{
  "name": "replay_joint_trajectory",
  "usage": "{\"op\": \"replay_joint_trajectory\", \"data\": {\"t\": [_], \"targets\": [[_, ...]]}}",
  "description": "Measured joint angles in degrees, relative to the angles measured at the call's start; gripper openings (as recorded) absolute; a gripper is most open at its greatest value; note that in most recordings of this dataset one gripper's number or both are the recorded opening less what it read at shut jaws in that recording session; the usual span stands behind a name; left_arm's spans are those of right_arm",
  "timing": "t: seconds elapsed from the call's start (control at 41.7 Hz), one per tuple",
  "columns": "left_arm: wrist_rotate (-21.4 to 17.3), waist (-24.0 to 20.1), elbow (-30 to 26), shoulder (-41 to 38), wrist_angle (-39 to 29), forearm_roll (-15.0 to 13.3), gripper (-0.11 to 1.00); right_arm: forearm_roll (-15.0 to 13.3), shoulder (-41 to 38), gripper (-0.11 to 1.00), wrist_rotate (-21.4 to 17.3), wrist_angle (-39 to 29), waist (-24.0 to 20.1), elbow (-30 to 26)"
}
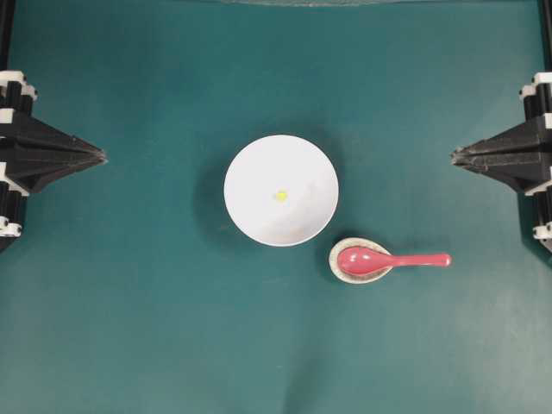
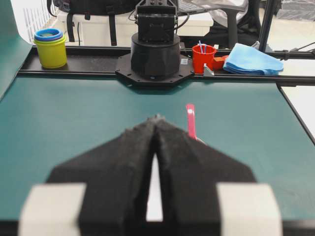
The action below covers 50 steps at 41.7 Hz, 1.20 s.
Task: Scoop the yellow hexagonal prism block from the bowl with a spoon using the right arm.
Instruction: 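Move the right gripper toward the red spoon handle on the rest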
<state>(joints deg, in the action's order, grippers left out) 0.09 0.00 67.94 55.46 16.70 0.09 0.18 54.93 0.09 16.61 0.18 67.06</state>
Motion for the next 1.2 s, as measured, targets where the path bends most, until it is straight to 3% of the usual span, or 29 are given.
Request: {"op": "replay_joint_trajectory", "data": {"t": [0.048,0.527,0.959,1.198], "targets": [[0.0,0.0,0.0,-0.09,-1.32,0.09,0.06,0.0,0.0,0.0,-0.26,-0.09,0.0,0.0],[0.53,0.0,-0.18,-0.53,-3.78,0.35,0.03,1.14,-0.18,0.03,-0.26,-5.63,0.0,-1.23],[0.53,0.0,-0.18,-0.62,-4.22,0.44,0.03,1.58,-1.93,0.42,-0.53,-9.32,0.0,-3.08],[0.7,0.0,-0.26,-0.53,-4.13,0.35,0.03,2.46,-3.69,0.53,-0.53,-10.9,0.0,-3.69]]}}
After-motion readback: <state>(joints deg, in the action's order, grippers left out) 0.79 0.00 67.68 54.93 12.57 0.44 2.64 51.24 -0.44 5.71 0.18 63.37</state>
